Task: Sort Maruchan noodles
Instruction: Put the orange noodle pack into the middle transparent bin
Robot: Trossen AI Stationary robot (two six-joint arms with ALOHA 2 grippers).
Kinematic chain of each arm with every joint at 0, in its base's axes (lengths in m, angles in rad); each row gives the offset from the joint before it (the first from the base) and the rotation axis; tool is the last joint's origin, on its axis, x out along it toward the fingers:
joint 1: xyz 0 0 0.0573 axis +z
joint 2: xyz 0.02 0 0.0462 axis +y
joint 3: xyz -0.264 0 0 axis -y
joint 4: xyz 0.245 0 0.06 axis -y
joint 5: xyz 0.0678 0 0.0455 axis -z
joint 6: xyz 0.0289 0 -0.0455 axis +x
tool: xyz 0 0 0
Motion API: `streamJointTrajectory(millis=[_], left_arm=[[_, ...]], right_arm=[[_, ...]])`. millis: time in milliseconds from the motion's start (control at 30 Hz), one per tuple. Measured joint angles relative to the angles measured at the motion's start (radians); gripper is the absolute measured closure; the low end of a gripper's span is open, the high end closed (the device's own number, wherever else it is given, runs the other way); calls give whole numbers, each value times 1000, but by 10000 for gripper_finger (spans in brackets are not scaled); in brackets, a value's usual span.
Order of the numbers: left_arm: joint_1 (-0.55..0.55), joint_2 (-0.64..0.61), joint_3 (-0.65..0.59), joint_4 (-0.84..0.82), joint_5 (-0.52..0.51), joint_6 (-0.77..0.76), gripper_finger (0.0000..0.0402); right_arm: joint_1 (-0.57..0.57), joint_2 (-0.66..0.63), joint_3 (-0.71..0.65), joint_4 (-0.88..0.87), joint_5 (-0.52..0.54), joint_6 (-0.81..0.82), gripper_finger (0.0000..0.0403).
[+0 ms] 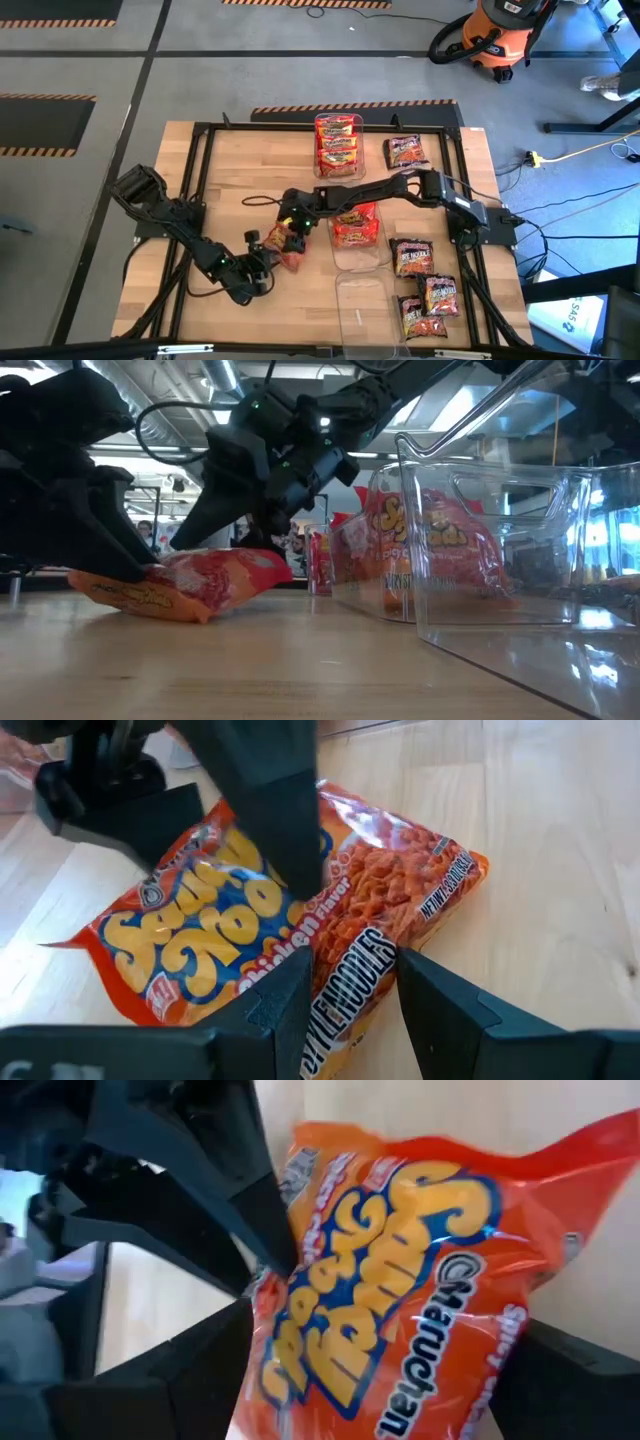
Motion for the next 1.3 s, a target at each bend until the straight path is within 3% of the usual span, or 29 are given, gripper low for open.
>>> streamJointTrajectory(millis=[400, 767, 933, 1067, 1167, 1300], left_arm=[[1, 0, 0, 4, -30, 0, 260], [4, -14, -1, 16, -48, 0, 260], [-11, -108, 15, -30, 44, -1, 260], [-30, -205, 17, -80, 185, -33, 260], [-49, -275, 17, -118, 253, -88, 260], [-86, -348, 17, -126, 265, -113, 260]], right_arm=[[14, 8, -1, 10, -28, 64, 91], [23, 15, -2, 35, -11, 37, 217], [28, 14, 7, 40, -25, -2, 272], [28, 14, 64, -28, -35, -72, 289], [28, 14, 145, -153, -33, -151, 288], [41, 14, 272, -368, -3, -251, 287]])
